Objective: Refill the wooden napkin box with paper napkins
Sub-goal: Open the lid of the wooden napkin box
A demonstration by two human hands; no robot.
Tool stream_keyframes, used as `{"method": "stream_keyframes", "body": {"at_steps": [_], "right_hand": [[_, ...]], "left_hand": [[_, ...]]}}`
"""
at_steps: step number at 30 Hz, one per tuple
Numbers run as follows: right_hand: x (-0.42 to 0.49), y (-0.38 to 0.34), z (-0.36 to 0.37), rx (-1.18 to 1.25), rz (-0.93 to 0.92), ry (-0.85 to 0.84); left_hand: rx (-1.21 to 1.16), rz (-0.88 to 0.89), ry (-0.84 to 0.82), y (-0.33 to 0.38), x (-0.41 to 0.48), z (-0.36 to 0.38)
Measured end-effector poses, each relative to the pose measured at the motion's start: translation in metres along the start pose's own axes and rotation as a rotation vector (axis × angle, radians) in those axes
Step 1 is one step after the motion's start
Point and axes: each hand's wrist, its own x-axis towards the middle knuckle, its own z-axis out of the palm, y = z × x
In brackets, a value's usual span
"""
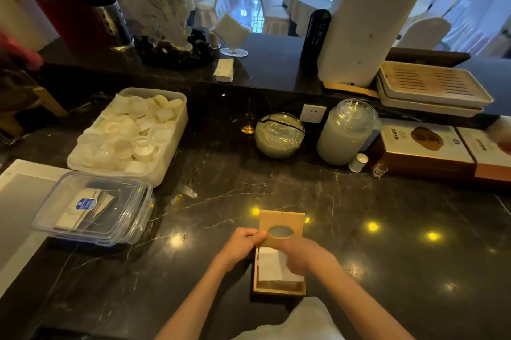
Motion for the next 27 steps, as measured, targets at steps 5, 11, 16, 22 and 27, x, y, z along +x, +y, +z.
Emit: {"method": "stream_keyframes", "body": {"at_steps": [5, 11, 16, 22, 27], "right_hand": [[0.015, -0.025, 0.004, -0.078, -0.020, -0.031], [0.029, -0.020, 0.032, -0.117, 0.127, -0.188], [0.042, -0.013, 0.047, -0.118, 0.164, -0.182], [0.039, -0.016, 0.060, -0.078, 0.135, 0.025], [0.038, -0.014, 0.063, -0.044, 0.121, 0.030]], "left_hand": [[0.019, 0.006, 0.002, 0.004, -0.003, 0.002], [0.035, 0.047, 0.036, -0.002, -0.003, 0.006], [0.041, 0.075, 0.081, 0.002, -0.008, 0.011], [0.020, 0.076, 0.093, 0.000, -0.009, 0.013], [0.020, 0.090, 0.118, 0.001, -0.008, 0.017]]}}
